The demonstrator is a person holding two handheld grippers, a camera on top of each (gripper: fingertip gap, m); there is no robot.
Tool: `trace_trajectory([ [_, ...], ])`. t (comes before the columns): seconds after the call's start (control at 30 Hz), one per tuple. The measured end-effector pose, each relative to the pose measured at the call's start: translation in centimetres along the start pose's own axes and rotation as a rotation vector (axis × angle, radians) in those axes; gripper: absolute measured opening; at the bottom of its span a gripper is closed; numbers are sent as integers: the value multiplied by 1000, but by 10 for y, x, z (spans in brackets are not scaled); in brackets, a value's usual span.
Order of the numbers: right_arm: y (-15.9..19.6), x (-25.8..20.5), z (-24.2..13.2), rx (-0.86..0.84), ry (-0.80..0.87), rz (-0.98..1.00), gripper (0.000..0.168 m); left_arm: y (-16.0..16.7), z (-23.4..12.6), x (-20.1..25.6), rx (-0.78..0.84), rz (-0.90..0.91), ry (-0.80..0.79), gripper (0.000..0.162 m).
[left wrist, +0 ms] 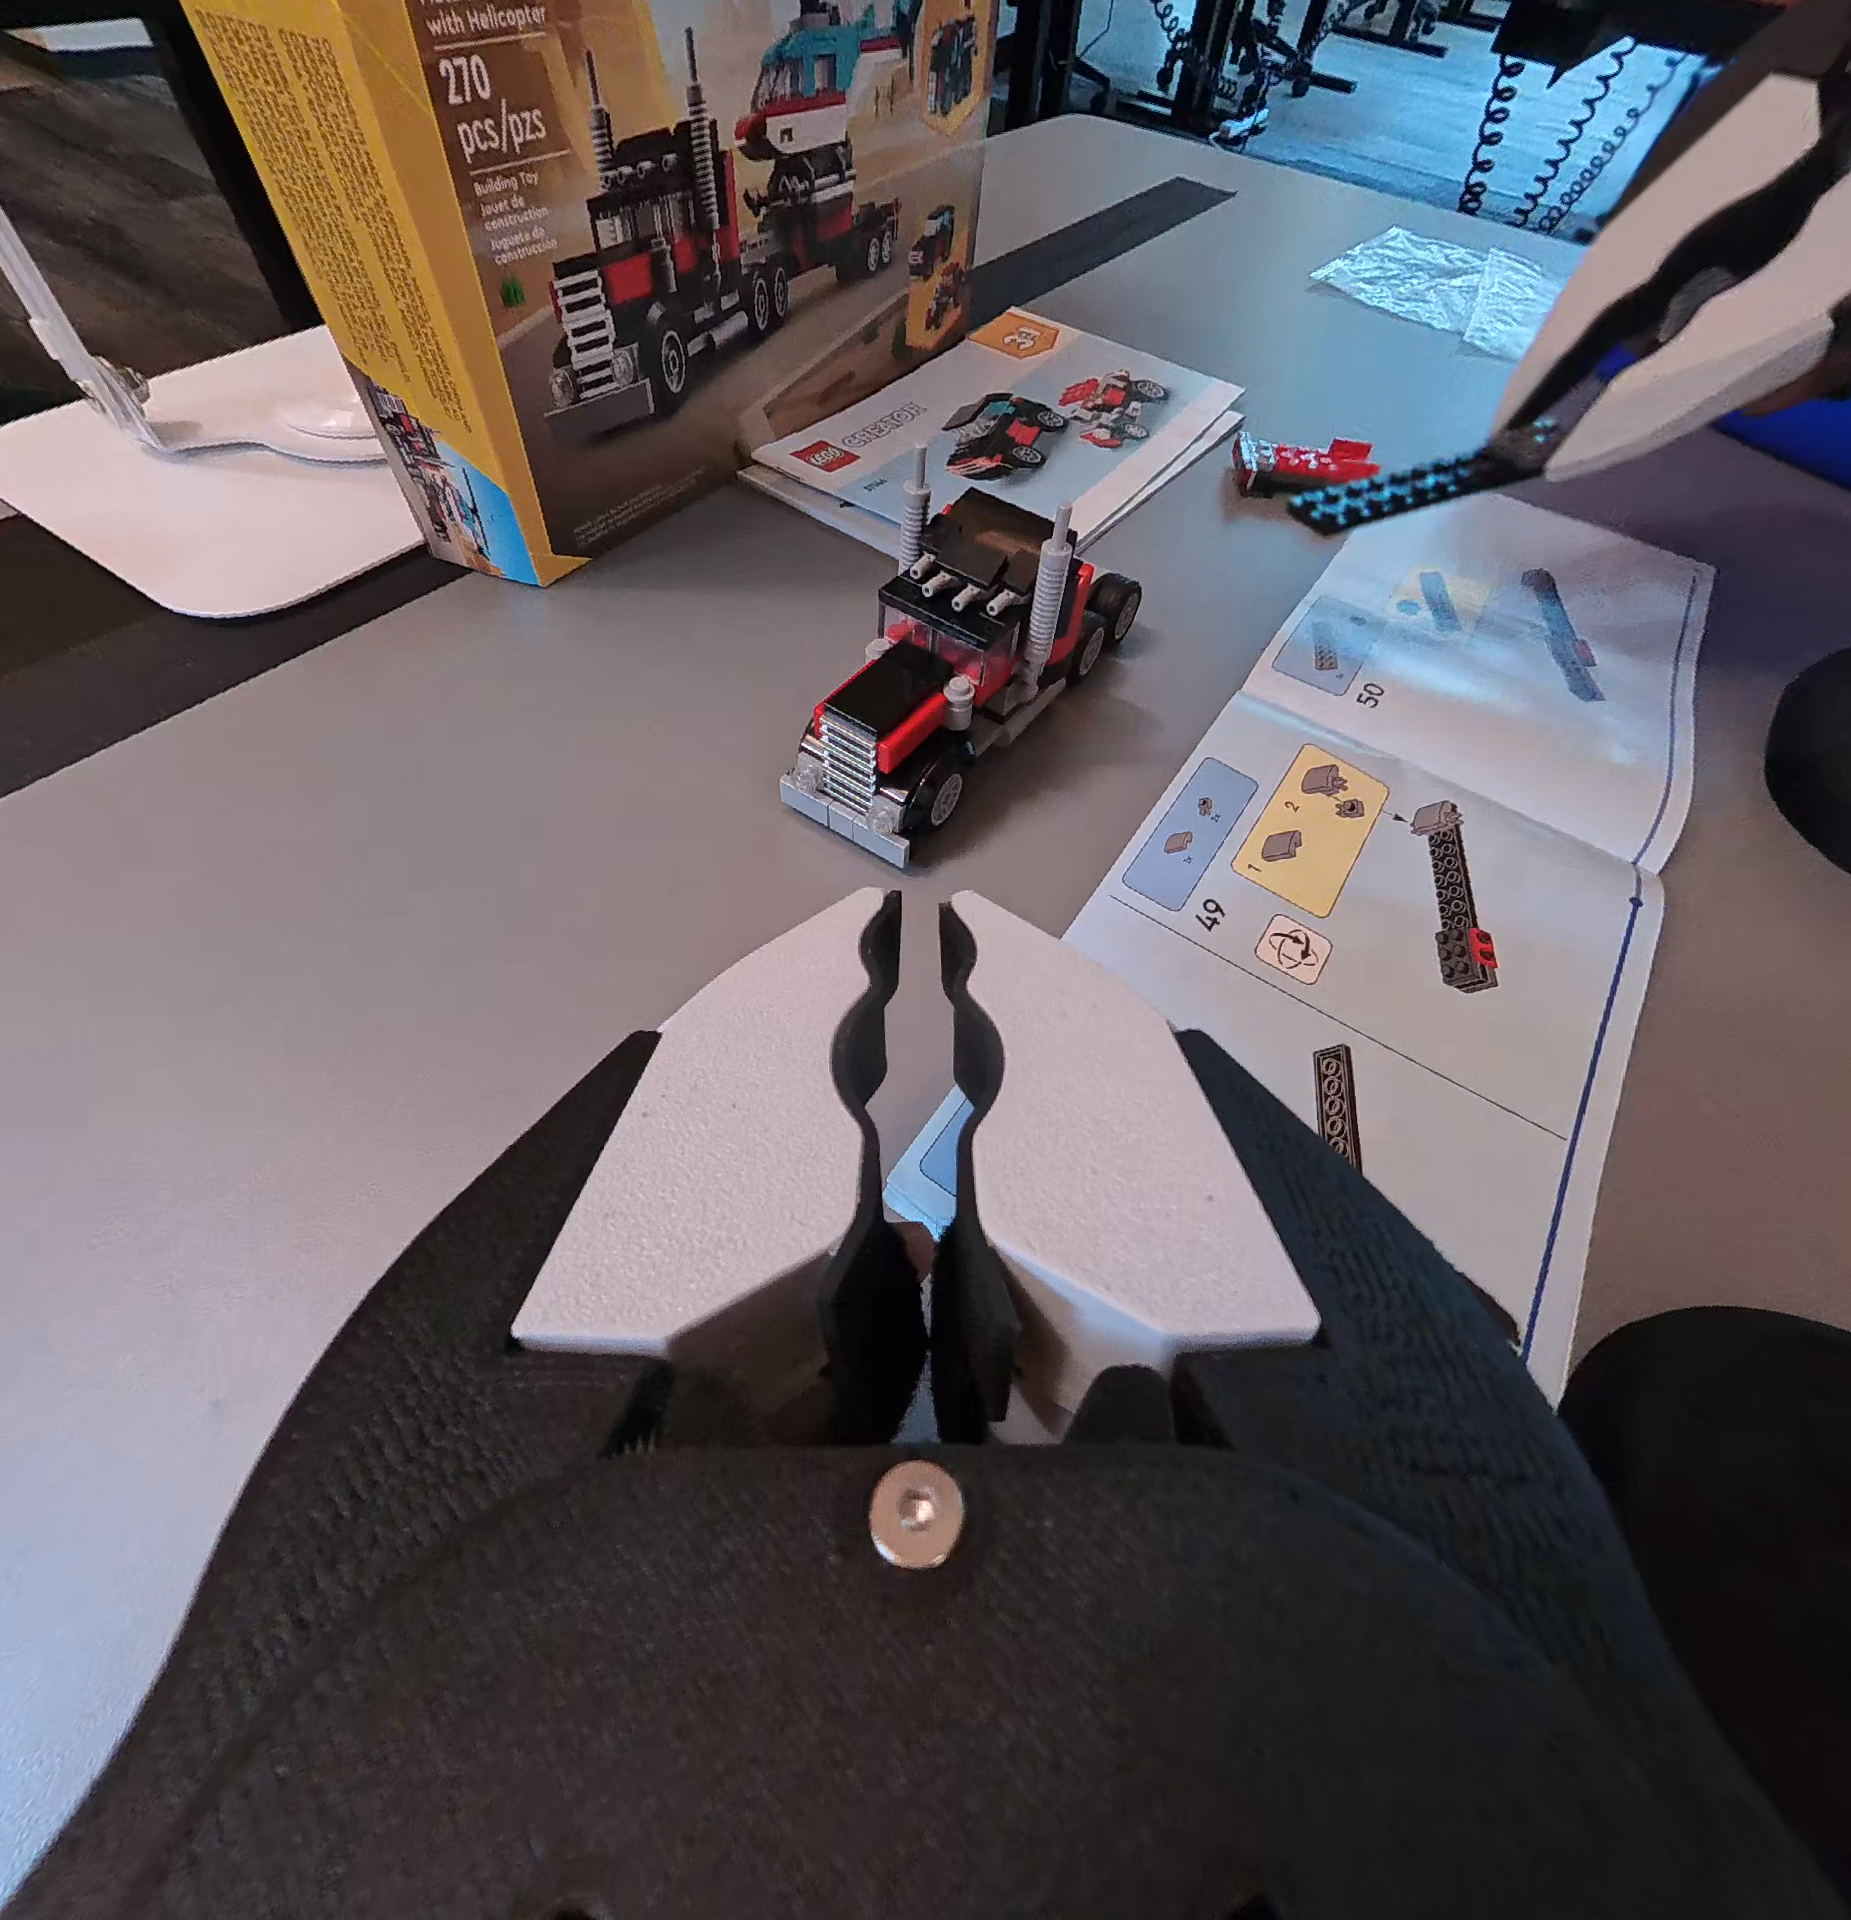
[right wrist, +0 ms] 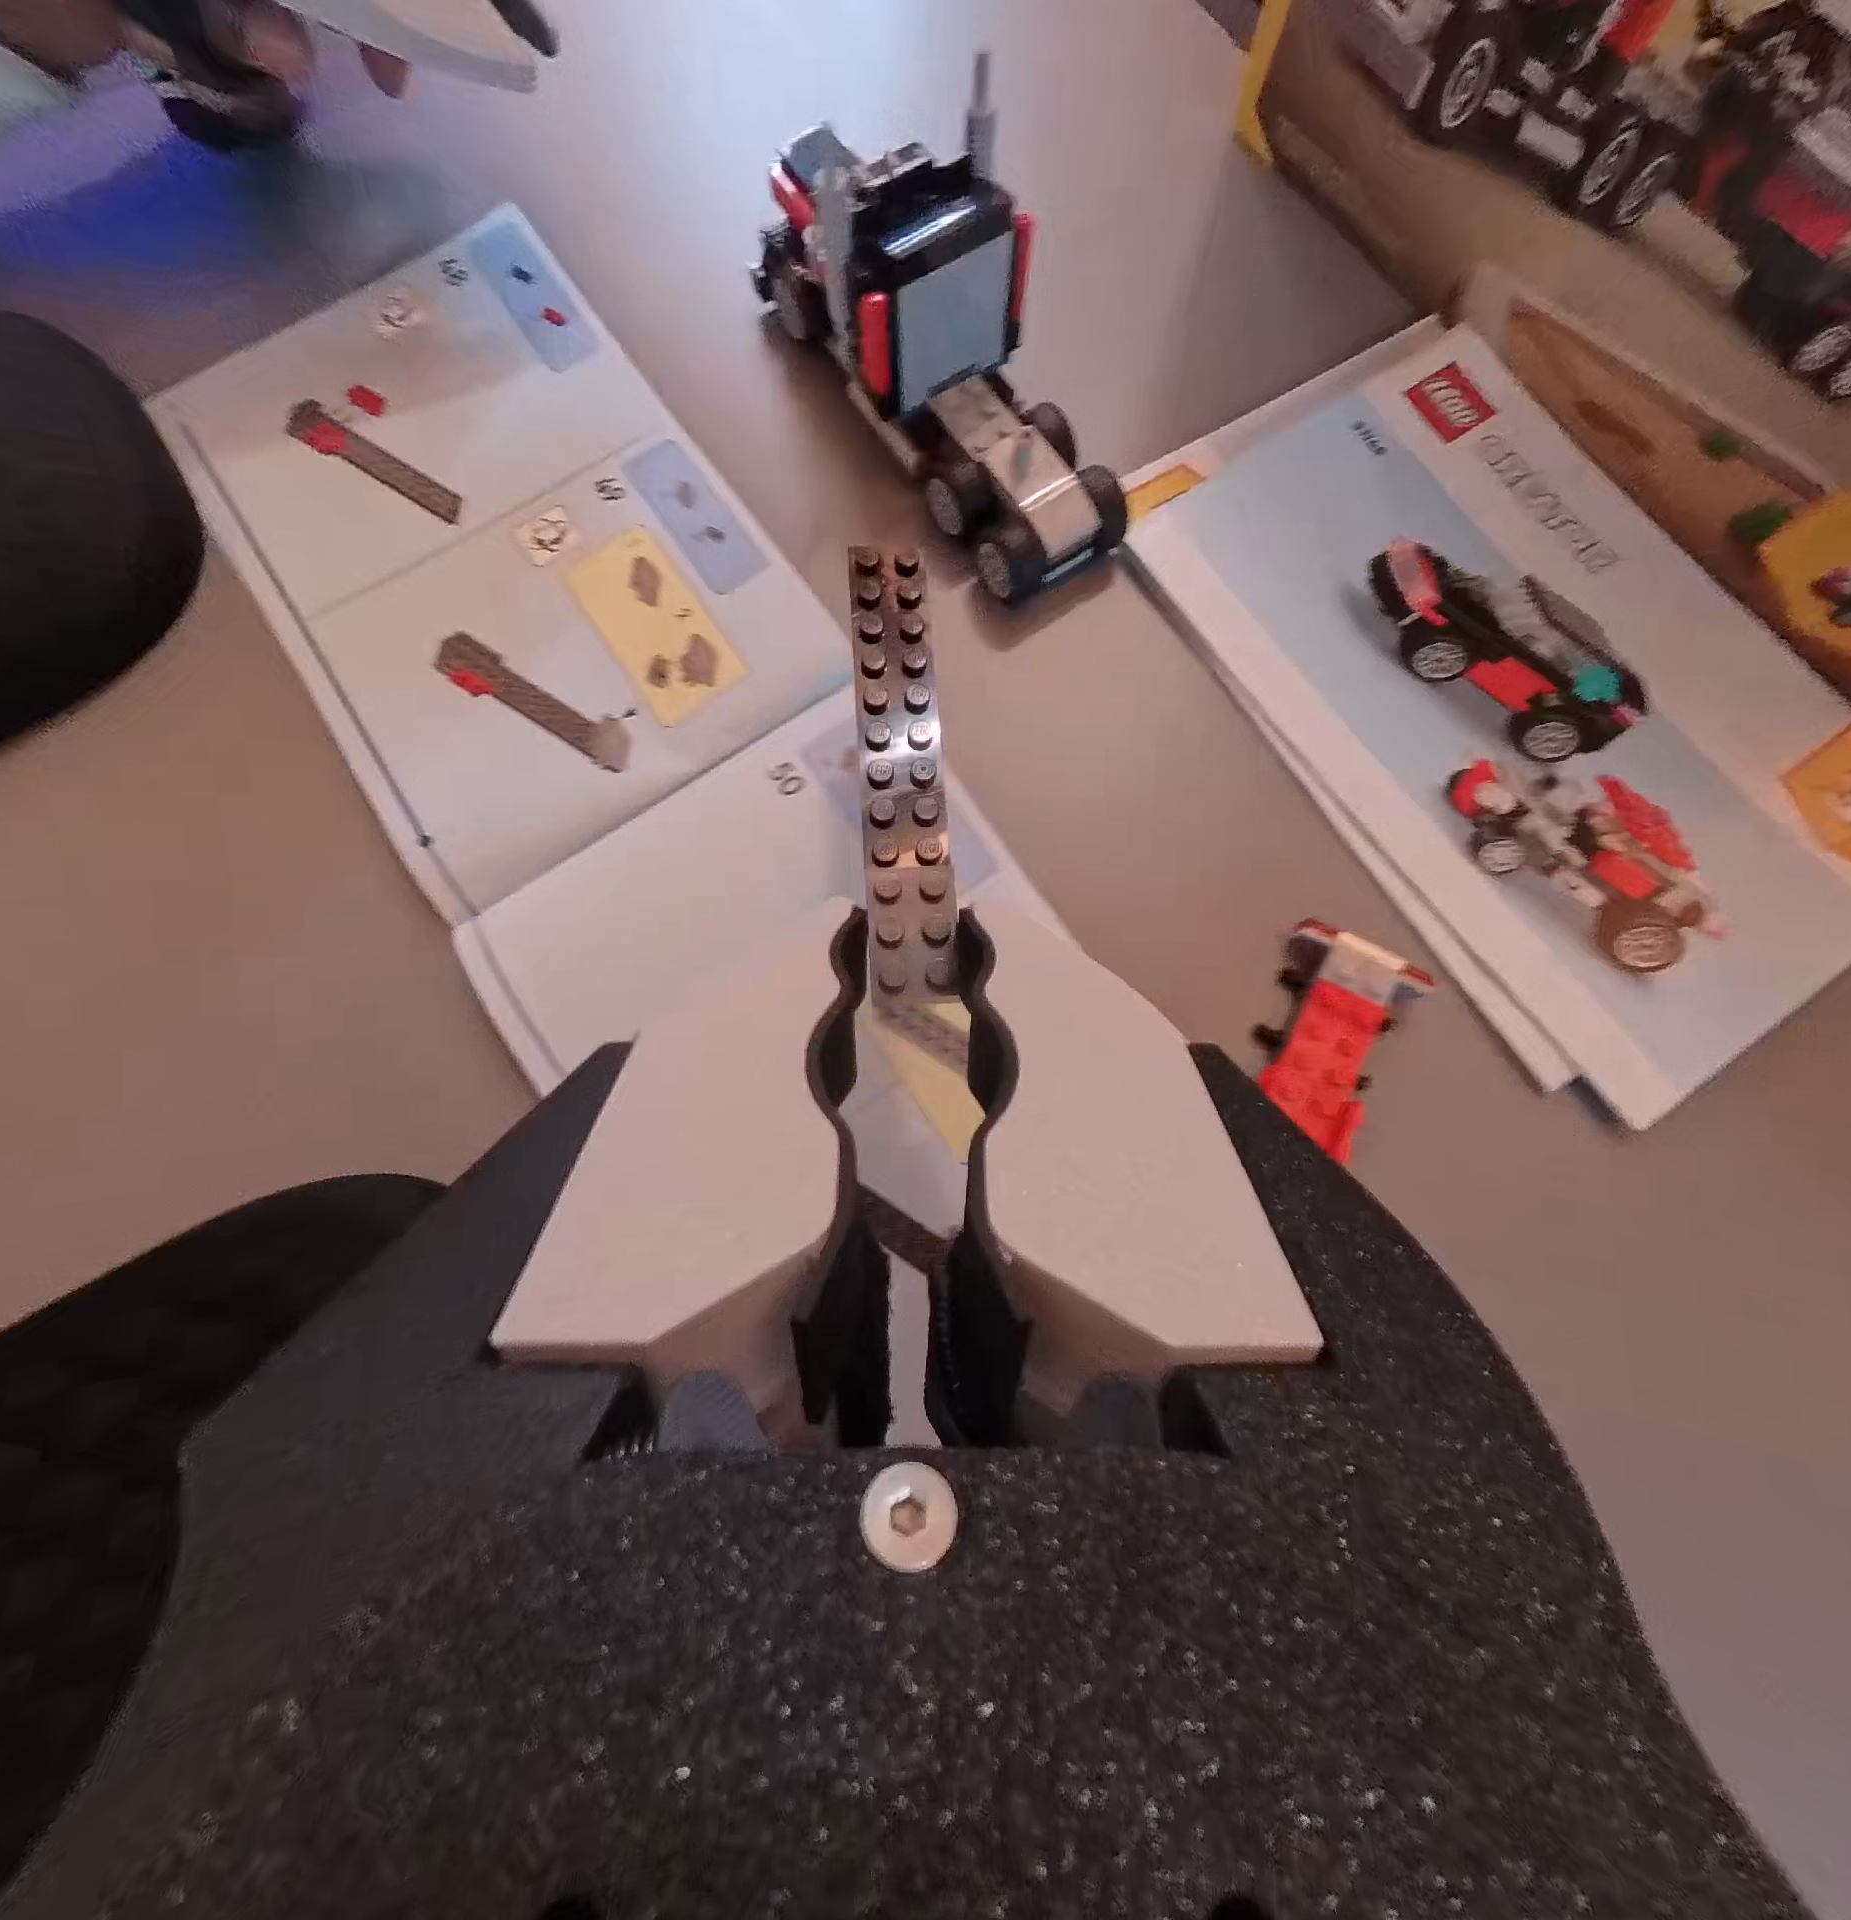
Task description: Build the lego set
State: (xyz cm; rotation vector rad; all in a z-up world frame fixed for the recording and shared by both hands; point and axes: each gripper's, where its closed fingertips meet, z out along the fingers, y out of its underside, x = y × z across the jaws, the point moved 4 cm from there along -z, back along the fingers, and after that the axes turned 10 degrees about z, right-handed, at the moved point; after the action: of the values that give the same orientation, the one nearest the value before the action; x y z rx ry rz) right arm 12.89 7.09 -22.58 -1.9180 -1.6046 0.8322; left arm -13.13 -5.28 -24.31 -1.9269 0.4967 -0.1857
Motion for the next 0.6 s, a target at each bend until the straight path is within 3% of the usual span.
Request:
trace_trajectory([
  [0.37,26,-38,37,-74,-35,30,22,-3,0,3,-48,53,-12,12],
  [0.5,16,-37,30,55,-84,71,44,-23,-14,-1,-49,40,-83,37],
  [0.6,13,-27,19,138,-72,108,49,-57,-40,-4,33,-6,-113,51],
])
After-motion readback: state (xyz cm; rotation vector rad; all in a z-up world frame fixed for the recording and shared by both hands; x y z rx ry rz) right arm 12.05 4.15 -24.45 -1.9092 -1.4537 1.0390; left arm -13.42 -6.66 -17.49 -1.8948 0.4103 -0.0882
